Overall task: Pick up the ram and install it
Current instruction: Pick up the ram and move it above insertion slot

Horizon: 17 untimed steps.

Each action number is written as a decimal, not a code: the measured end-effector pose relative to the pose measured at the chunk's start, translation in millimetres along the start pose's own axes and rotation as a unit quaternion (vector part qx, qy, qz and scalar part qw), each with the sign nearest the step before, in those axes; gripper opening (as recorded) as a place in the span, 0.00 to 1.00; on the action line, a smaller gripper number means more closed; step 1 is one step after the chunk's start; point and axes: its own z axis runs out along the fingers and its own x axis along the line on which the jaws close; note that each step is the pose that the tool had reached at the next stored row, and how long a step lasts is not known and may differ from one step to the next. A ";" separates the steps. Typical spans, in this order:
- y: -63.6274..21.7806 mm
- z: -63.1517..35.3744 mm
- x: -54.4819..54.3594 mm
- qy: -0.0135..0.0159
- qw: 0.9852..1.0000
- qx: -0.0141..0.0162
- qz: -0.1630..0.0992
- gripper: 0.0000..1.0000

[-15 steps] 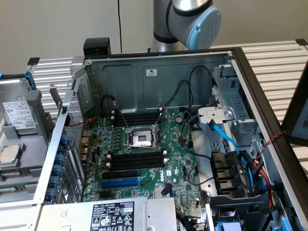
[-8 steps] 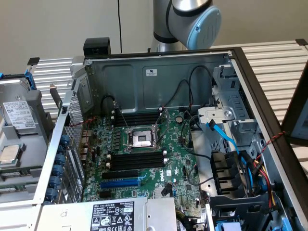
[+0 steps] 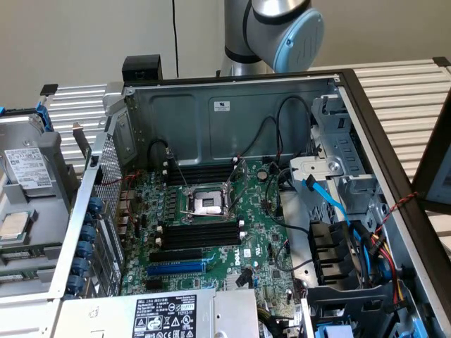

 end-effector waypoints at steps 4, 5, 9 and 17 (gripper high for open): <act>-2.6 2.8 -1.5 -0.001 1.000 0.002 -0.010 0.32; -3.1 3.9 -2.0 -0.001 1.000 0.003 -0.013 0.32; -7.1 9.2 -4.8 -0.001 1.000 0.005 -0.022 0.32; -16.4 23.5 -13.2 0.007 0.999 0.011 -0.043 0.32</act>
